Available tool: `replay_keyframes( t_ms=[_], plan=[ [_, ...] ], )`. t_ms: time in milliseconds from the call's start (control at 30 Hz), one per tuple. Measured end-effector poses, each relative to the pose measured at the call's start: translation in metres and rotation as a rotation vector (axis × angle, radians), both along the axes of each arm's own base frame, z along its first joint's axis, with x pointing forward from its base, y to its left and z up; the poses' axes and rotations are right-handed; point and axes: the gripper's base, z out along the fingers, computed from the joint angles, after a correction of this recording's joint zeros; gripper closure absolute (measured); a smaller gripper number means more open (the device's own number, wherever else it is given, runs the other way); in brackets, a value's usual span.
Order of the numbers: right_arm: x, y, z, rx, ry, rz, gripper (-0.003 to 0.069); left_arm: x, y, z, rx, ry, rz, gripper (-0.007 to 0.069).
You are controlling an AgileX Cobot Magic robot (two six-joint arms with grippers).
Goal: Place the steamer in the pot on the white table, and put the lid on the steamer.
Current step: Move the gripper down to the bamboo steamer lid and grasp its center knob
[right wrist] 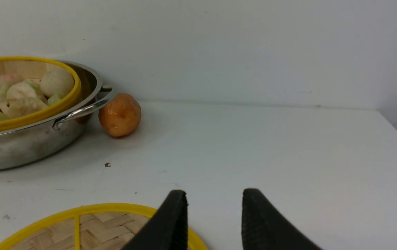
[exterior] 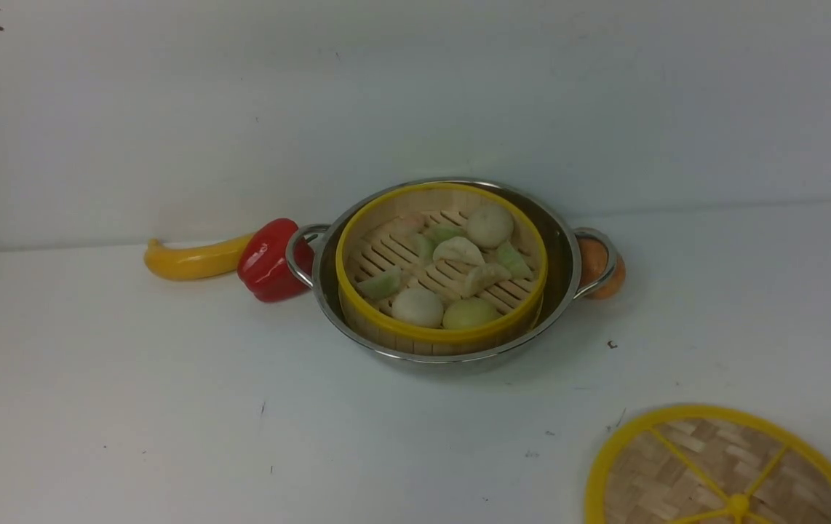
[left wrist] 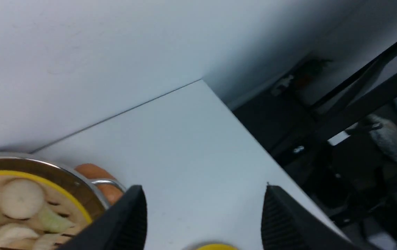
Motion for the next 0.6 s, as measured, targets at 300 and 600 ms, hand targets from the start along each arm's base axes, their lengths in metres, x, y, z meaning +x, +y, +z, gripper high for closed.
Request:
replay_keyframes(
  t_ms=[300, 600],
  plan=[
    [0.0, 0.0, 0.0, 0.0, 0.0, 0.0, 0.0416, -0.053, 0.02, 0.0, 0.381, -0.182, 0.038, 0.0209],
    [0.0, 0.0, 0.0, 0.0, 0.0, 0.0, 0.0416, -0.152, 0.067, -0.064, 0.527, -0.284, 0.254, 0.0209]
  ],
)
